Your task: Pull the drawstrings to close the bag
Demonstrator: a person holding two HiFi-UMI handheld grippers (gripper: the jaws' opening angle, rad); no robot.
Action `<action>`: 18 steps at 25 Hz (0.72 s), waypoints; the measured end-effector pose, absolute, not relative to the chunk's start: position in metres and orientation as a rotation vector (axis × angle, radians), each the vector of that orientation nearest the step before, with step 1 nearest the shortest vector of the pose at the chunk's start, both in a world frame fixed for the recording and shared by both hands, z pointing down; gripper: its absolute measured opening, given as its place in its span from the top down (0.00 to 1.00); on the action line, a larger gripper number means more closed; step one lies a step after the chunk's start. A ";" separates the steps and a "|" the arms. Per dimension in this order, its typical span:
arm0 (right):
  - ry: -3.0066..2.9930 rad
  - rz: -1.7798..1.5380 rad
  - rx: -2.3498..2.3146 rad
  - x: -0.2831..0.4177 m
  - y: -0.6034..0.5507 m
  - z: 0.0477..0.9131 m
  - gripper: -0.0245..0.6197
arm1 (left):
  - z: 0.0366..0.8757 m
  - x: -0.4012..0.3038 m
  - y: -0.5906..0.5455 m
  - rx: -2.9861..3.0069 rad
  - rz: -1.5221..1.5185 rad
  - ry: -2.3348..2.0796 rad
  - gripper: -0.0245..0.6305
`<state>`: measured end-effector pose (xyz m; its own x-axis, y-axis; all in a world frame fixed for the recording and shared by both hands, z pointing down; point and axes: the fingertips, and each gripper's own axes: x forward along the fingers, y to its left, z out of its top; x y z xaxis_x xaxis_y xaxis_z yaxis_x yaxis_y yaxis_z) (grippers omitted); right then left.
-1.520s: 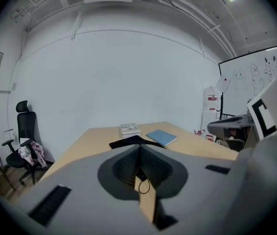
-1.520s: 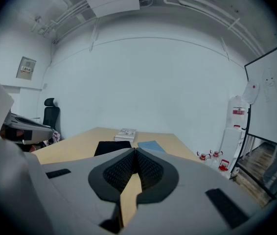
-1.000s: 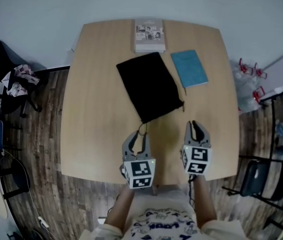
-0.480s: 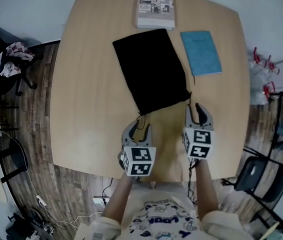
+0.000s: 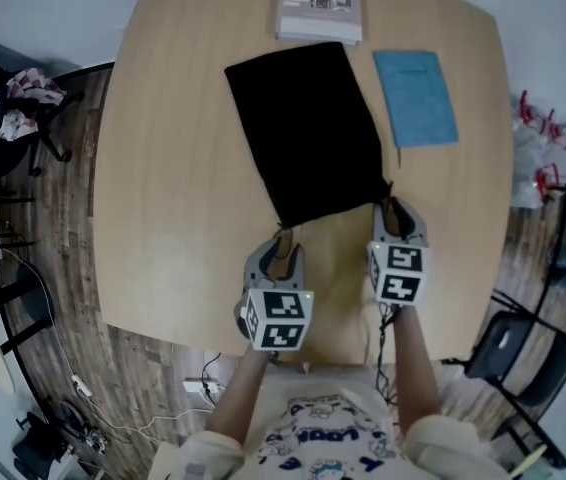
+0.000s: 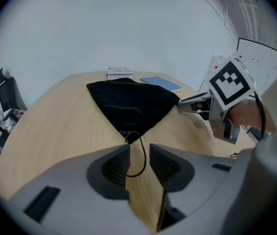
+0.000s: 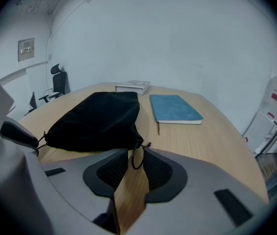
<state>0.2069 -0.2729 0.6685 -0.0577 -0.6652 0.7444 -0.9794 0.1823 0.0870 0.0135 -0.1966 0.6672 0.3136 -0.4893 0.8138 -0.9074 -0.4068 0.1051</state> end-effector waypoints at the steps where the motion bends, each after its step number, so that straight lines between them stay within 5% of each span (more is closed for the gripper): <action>1: -1.787 0.611 1.546 0.208 -0.272 0.671 0.82 | 0.668 0.012 -0.197 2.013 0.967 -1.238 0.79; 4: -1.765 0.621 1.556 0.212 -0.274 0.674 0.94 | 0.669 0.006 -0.199 1.993 0.985 -1.277 0.95; 18: -1.713 0.530 1.750 0.231 -0.272 0.618 0.95 | 0.633 -0.038 -0.217 1.910 0.888 -1.461 0.96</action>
<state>0.2310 -0.2721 0.6180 0.0754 -0.7360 0.6727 -0.9873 0.0394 0.1538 -0.0381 -0.2168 0.6326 0.1822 -0.5909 0.7859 -0.9697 -0.2404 0.0441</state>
